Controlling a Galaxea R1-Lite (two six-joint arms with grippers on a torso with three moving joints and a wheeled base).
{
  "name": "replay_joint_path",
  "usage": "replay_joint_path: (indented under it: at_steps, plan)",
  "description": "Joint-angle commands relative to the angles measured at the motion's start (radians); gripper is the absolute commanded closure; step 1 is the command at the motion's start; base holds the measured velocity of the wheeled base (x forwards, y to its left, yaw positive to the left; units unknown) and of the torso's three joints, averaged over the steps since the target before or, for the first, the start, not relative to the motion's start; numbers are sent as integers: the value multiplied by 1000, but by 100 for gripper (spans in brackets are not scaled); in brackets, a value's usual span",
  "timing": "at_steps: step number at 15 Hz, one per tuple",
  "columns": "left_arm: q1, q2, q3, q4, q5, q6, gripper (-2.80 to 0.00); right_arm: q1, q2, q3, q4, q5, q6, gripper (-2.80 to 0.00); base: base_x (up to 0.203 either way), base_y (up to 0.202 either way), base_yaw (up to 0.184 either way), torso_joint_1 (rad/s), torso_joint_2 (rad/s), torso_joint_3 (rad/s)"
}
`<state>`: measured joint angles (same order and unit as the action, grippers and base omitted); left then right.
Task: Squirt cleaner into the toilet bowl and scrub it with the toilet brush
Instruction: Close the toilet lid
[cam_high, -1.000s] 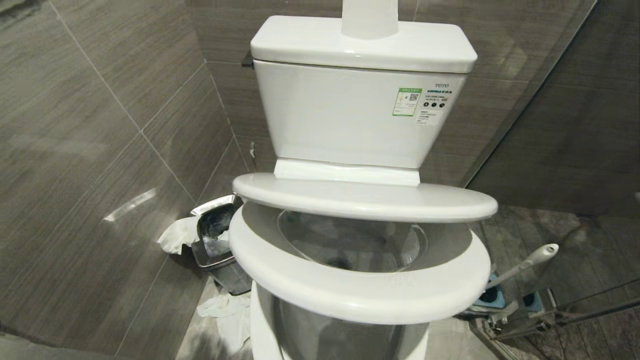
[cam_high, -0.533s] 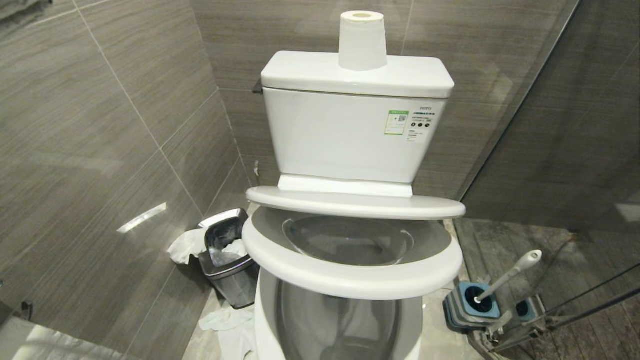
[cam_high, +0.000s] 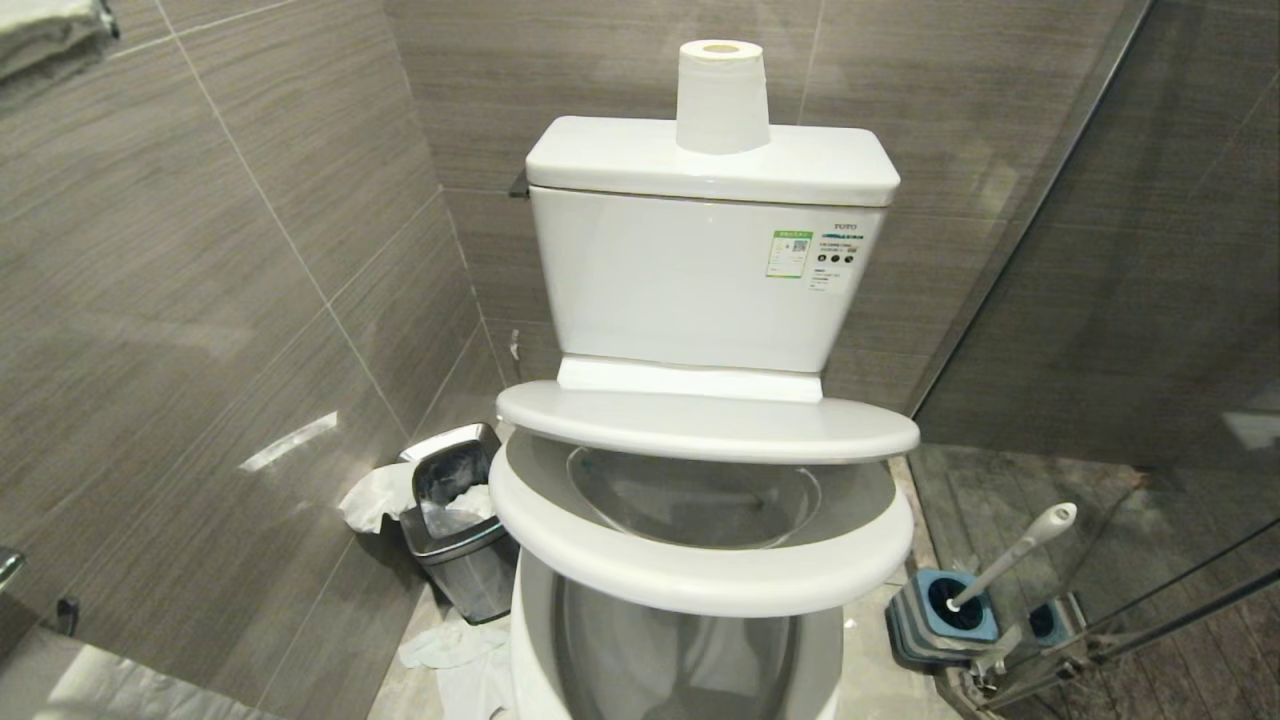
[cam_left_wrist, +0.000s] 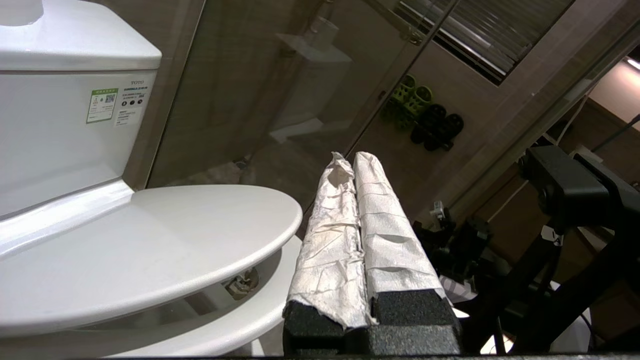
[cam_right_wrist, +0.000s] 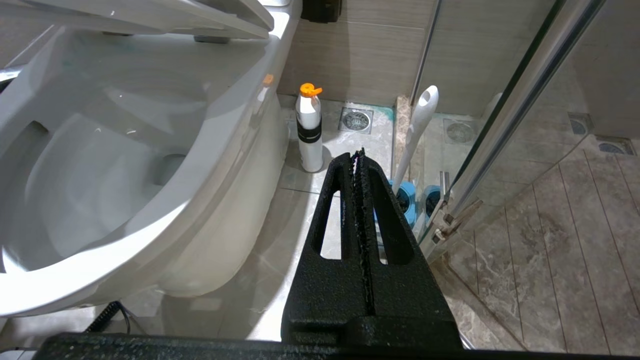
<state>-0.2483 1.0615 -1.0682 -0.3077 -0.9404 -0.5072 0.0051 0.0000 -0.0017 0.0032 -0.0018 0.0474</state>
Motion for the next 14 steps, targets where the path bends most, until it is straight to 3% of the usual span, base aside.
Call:
replay_joint_path:
  at_steps: [1,3,6,8,9,11,12,14]
  plan:
    - [16,32,-48,4,5,10,0,-1,2,0,0,0,0,0,0,0,0,0,0,0]
    - [58,95,-77,9,37,101,0,1,2,0,0,0,0,0,0,0,0,0,0,0]
    - [123,209,-202,107,102,313,0,1,1,0,0,0,-1,0,0,0,0,0,0,0]
    - [125,245,-323,317,161,431,0,-1,2,0,0,0,0,0,0,0,0,0,0,0]
    - [117,257,-374,451,208,536,0,-1,2,0,1,0,0,0,0,0,0,0,0,0]
    - [78,277,-444,645,371,737,0,1,2,0,0,-1,0,0,0,0,0,0,0,0]
    - [34,285,-456,690,436,769,0,1,1,0,1,0,0,0,0,0,0,0,0,0]
    - [-42,315,-462,778,485,787,0,-1,2,0,1,0,0,0,0,0,0,0,0,0]
